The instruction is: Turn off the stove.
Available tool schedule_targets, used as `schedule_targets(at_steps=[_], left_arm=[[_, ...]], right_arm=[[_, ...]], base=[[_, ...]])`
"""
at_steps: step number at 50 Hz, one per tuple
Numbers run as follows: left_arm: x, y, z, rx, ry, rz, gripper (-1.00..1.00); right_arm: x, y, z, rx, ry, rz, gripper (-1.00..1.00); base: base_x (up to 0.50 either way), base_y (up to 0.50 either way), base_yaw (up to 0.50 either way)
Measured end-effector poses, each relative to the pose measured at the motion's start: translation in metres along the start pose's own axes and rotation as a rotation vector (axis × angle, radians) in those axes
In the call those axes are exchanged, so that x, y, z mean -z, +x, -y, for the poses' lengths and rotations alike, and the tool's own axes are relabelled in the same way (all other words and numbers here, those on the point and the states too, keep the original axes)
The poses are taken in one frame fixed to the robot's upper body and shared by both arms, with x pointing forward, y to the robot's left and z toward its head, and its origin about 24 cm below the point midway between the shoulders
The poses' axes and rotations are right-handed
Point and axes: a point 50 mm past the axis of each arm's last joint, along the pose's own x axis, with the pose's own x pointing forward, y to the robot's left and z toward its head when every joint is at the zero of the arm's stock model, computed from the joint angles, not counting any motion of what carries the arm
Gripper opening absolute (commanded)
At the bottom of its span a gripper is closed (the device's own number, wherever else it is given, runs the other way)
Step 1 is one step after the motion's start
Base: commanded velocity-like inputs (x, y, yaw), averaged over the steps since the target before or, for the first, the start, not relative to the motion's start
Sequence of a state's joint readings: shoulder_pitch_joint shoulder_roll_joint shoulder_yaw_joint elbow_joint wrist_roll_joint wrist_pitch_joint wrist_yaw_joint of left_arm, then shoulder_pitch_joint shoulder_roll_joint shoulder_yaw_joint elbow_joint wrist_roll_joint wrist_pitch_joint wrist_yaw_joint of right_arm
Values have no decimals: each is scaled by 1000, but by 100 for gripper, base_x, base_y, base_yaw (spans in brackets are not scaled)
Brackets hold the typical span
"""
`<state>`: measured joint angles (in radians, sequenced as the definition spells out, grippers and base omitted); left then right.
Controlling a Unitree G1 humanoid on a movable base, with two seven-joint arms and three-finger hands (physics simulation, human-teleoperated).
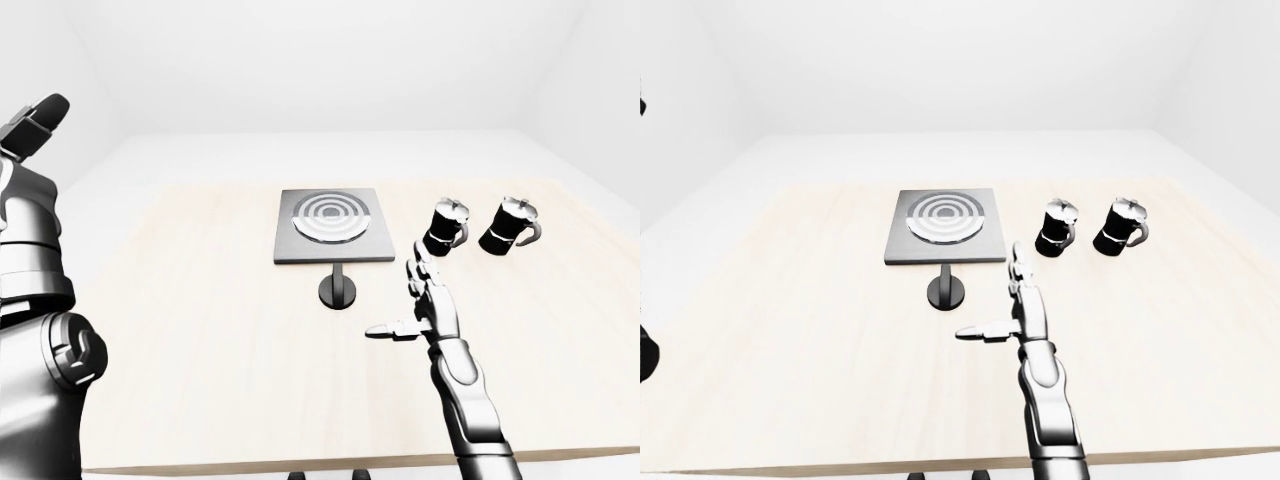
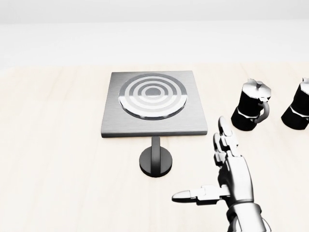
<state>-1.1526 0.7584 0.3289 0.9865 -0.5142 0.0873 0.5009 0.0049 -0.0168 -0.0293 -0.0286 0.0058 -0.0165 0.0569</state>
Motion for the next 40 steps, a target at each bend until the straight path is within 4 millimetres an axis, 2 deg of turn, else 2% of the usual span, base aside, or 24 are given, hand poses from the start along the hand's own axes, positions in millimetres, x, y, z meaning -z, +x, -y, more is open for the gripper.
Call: schedule_targets(at_steps=[17, 40], left_arm=[[15, 5, -12, -84, 87, -56, 100], [19, 6, -15, -96, 108, -69, 100]], right_arm=[[0, 1, 0, 0, -10, -6, 100], [0, 1, -1, -2, -15, -11, 100]], base=[[0, 0, 0], [0, 0, 0]])
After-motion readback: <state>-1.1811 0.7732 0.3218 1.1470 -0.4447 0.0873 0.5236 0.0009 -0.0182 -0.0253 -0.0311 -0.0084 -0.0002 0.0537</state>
